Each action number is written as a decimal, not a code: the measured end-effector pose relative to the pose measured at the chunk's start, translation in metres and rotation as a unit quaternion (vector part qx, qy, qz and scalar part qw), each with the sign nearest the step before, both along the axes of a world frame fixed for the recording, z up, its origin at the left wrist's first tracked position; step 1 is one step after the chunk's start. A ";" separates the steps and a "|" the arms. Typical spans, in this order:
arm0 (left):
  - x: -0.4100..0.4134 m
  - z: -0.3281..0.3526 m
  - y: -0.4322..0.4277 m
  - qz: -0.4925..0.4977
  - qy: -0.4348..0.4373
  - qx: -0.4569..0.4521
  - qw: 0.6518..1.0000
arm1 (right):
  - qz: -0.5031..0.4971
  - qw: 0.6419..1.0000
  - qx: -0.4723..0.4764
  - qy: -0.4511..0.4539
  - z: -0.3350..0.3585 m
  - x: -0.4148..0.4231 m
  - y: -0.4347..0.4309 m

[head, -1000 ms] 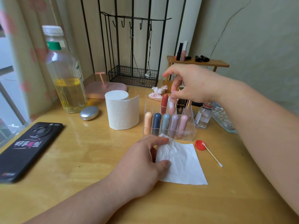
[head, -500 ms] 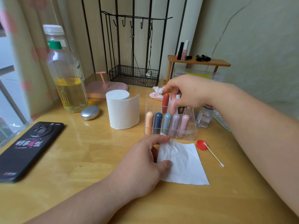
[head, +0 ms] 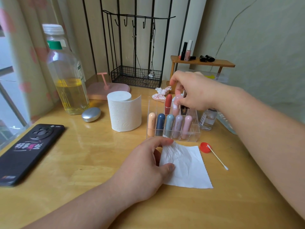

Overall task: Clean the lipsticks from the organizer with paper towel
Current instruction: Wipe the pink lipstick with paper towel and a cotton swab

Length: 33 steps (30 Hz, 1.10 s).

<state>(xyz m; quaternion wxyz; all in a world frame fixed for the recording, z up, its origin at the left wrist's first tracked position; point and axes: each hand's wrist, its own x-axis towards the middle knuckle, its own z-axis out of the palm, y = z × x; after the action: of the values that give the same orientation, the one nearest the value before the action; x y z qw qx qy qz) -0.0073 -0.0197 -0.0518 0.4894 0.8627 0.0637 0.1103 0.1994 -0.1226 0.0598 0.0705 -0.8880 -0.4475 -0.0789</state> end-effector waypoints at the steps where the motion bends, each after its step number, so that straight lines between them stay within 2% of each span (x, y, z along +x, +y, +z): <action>1: 0.000 0.000 0.000 0.000 0.000 -0.001 1.000 | 0.001 1.000 -0.001 -0.005 0.001 0.000 0.000; 6: 0.000 -0.001 0.001 -0.002 0.005 -0.006 1.000 | 0.017 0.999 0.025 -0.023 0.015 -0.002 -0.003; 12: 0.001 -0.002 0.000 0.001 -0.001 -0.027 1.000 | 0.029 0.989 0.116 0.082 0.027 -0.027 -0.024; 15: 0.002 -0.003 0.001 0.010 -0.011 -0.022 1.000 | 0.035 0.965 0.194 0.172 0.017 -0.049 -0.039; 18: 0.003 -0.005 0.003 0.004 -0.013 -0.040 0.999 | 0.054 0.919 0.254 0.298 -0.003 -0.077 -0.058; 22: 0.002 -0.005 0.005 -0.045 -0.010 -0.116 0.992 | 0.024 0.847 0.284 0.448 -0.046 -0.110 -0.077; 28: -0.004 -0.003 -0.001 -0.119 -0.021 -0.225 0.967 | -0.022 0.748 0.392 0.535 -0.079 -0.138 -0.079; 33: -0.005 0.002 -0.002 -0.124 -0.058 -0.283 0.949 | -0.008 0.618 0.443 0.649 -0.077 -0.137 -0.076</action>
<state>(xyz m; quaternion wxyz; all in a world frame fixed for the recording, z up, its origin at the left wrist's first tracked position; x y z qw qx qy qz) -0.0128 -0.0217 -0.0495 0.7261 0.6820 -0.0437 0.0758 0.0620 -0.1983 -0.0175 0.7268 -0.5726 -0.1883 0.3292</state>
